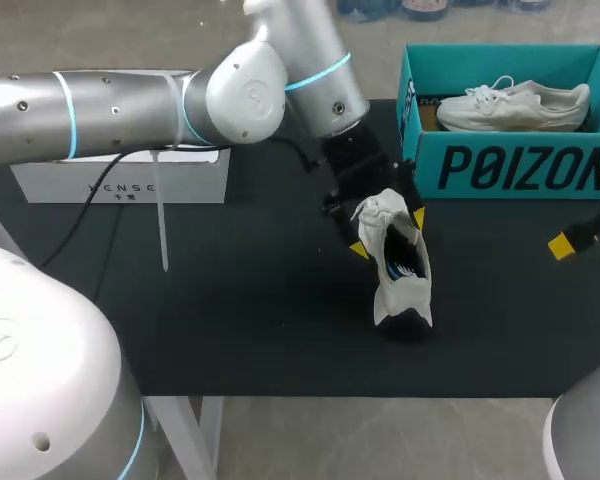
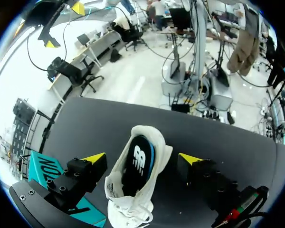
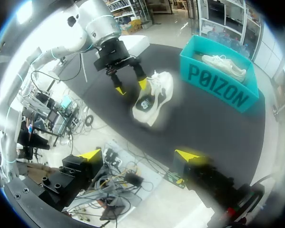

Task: Take the shoe out of the shoebox, open the shoe tongue, remove and reinsert the insole, then place the shoe into the shoebox

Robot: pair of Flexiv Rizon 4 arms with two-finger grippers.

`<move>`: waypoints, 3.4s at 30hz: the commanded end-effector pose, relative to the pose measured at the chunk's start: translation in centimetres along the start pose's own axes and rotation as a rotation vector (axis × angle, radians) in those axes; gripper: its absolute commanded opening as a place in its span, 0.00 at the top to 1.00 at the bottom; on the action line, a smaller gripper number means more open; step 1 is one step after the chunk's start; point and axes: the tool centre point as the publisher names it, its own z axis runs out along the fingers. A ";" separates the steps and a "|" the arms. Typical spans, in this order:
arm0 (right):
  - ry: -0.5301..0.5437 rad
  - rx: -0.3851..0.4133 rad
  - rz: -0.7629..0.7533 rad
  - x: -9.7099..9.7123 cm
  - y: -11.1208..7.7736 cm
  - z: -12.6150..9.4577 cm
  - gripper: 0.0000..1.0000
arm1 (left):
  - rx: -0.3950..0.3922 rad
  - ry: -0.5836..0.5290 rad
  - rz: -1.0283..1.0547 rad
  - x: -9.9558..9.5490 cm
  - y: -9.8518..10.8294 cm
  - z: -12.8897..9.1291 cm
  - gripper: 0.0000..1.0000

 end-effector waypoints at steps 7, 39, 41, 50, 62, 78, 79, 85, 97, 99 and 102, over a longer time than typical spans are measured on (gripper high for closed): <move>0.001 0.008 0.002 -0.1 0.4 0.1 0.00 | -0.001 0.070 -0.001 -0.3 0.1 -0.1 0.00; 0.001 0.008 0.002 -0.1 0.4 0.1 0.00 | -0.018 0.363 0.291 -1.8 0.6 5.6 1.00; 0.001 0.008 0.002 -0.1 0.4 0.1 0.00 | -0.005 0.373 0.289 -1.6 0.6 6.2 1.00; 0.001 0.008 0.002 -0.1 0.4 0.1 0.00 | 0.059 0.426 0.288 -0.3 0.6 8.8 1.00; 0.001 0.008 0.002 -0.1 0.4 0.1 0.00 | 0.021 0.430 0.292 -0.8 0.6 7.7 1.00; 0.001 0.008 0.002 -0.1 0.4 0.1 0.00 | -0.044 0.517 0.292 0.3 2.6 12.9 1.00; 0.001 0.008 0.002 -0.1 0.4 0.1 0.00 | -0.049 0.515 0.288 0.4 2.7 13.4 1.00; 0.001 0.008 0.002 -0.1 0.4 0.1 0.00 | -0.084 0.508 0.268 0.7 2.9 14.0 1.00; 0.001 0.008 0.002 -0.1 0.4 0.1 0.00 | -0.236 0.445 0.258 0.9 1.1 8.7 1.00; 0.001 0.008 0.002 -0.1 0.4 0.1 0.00 | -0.262 0.426 0.261 0.9 0.7 8.0 1.00; 0.001 0.008 0.002 -0.1 0.4 0.1 0.00 | -0.299 0.419 0.276 0.9 0.3 7.5 1.00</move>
